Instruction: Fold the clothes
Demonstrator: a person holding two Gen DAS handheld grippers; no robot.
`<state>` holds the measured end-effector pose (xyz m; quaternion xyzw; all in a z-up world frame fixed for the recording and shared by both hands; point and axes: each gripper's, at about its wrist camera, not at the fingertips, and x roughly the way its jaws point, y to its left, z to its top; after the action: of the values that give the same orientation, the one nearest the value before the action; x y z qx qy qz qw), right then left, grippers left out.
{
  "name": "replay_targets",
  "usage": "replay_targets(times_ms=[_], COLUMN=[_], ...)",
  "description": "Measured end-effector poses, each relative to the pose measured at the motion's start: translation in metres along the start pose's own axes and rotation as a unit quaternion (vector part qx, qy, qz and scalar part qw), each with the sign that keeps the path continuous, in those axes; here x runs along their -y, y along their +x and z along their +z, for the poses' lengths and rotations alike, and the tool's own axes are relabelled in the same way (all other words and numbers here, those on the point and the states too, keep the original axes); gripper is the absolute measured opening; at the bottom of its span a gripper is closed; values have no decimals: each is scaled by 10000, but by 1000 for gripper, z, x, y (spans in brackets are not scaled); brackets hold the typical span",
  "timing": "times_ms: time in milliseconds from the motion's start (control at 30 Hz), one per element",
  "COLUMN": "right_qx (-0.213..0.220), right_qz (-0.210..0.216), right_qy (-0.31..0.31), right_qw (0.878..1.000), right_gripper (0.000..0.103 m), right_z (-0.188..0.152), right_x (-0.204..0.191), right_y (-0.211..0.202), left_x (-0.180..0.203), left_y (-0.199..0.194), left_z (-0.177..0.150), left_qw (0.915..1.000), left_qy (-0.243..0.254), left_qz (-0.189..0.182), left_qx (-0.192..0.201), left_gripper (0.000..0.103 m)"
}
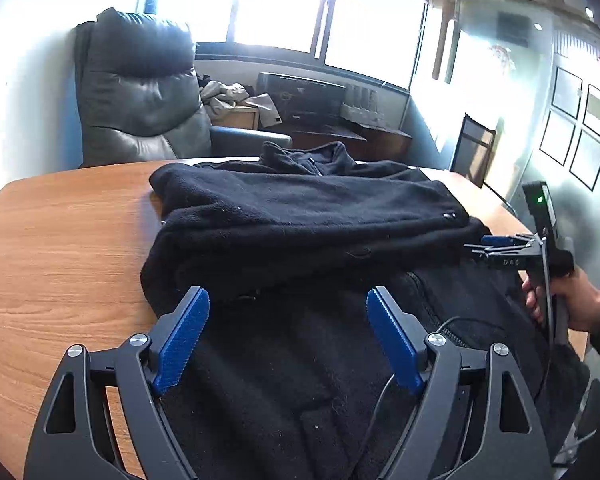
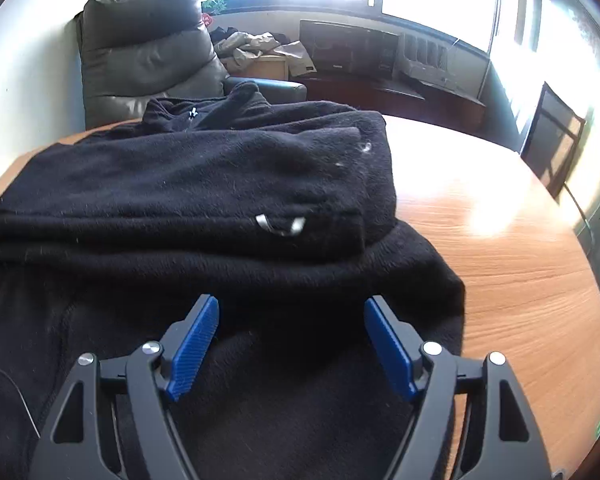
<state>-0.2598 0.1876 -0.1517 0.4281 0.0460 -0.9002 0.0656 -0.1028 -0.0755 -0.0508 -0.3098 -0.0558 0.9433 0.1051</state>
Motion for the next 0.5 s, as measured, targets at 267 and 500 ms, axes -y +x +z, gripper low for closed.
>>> replay_targets(times_ms=[267, 500], right_qx=[712, -420], right_qz=[2433, 3705], right_qy=[-792, -381], right_qw=[9641, 9271], right_gripper=[79, 79], right_z=[10, 57], right_x=[-86, -167], right_y=[-48, 22], left_x=[-4, -19], left_y=[31, 54], left_z=[16, 21], left_qw=[9998, 9991], left_qy=[4, -256], left_qz=[-104, -330], left_qx=[149, -90], left_gripper=[83, 80])
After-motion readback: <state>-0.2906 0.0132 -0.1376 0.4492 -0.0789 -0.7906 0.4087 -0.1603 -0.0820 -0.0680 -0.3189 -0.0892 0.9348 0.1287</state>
